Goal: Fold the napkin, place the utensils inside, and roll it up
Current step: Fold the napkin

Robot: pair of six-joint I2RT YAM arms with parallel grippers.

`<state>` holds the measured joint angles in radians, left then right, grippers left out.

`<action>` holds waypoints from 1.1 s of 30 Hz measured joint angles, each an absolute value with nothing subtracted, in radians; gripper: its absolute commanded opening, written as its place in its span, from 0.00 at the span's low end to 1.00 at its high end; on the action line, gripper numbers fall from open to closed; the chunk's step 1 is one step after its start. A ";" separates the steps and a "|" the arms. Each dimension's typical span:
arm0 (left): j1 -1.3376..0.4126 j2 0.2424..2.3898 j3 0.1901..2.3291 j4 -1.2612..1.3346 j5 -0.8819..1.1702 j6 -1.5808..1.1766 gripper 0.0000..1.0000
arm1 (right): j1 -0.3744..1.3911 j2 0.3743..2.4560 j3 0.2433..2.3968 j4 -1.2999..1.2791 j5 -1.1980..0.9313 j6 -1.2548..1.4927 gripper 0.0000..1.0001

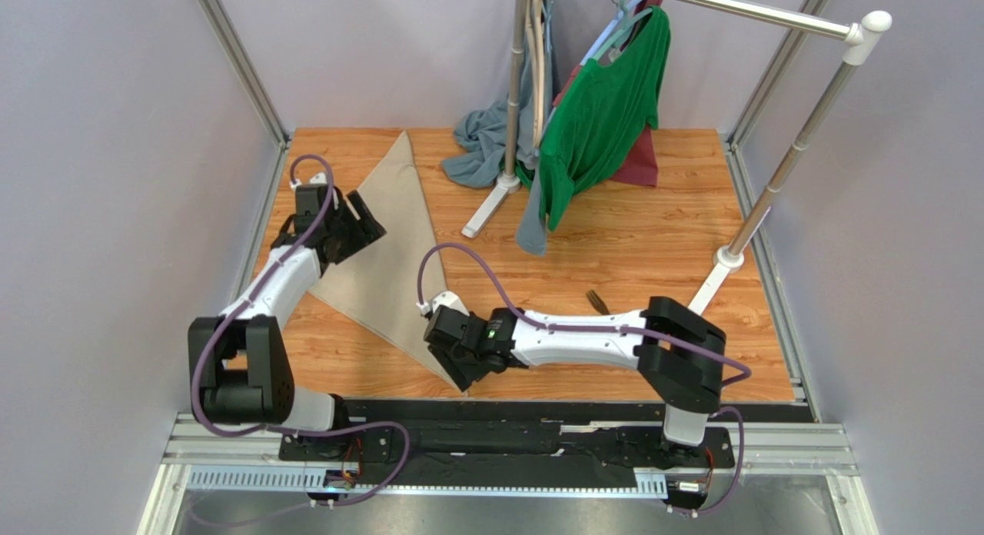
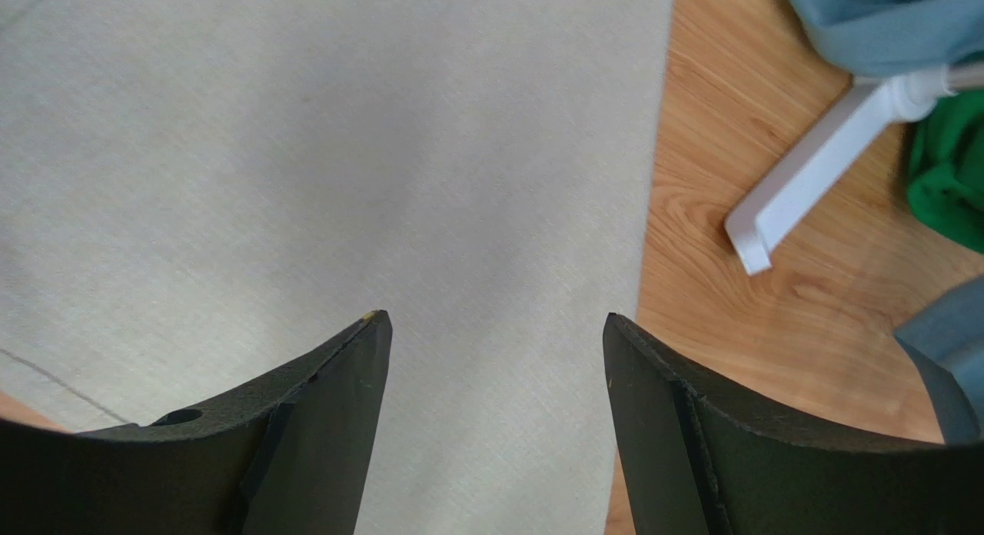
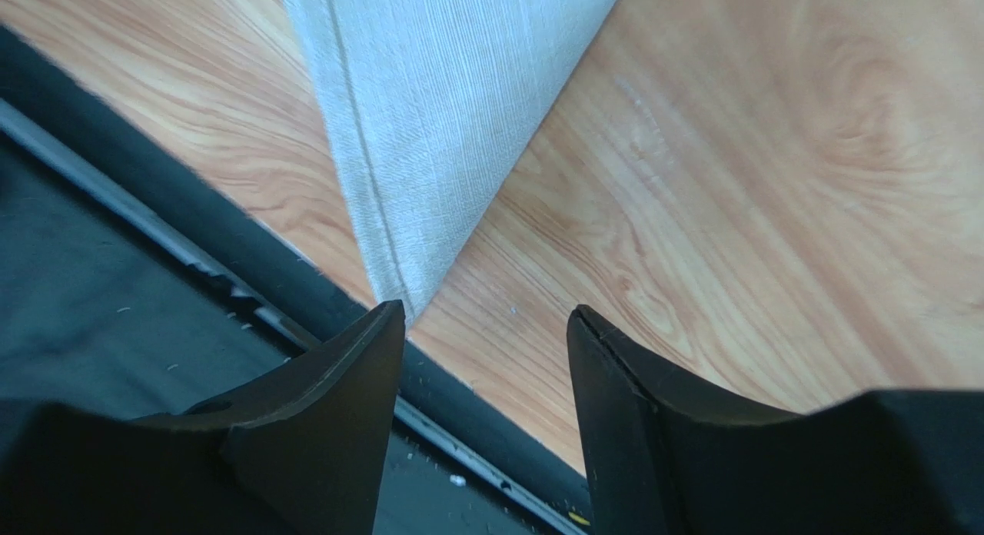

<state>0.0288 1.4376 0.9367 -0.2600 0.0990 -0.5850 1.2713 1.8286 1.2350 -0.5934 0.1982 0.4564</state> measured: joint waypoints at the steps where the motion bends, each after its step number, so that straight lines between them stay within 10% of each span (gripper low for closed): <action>1: 0.013 1.413 0.908 -0.244 0.101 -0.591 0.75 | 1.263 1.811 1.246 -0.611 0.195 0.448 0.59; 12: -0.109 1.453 0.925 -0.122 0.134 -0.614 0.73 | 0.971 1.746 1.312 -0.459 -0.033 0.422 0.56; 33: -0.095 2.275 1.990 -0.366 -0.009 -0.462 0.65 | 0.971 1.899 1.182 -0.229 -0.235 0.577 0.51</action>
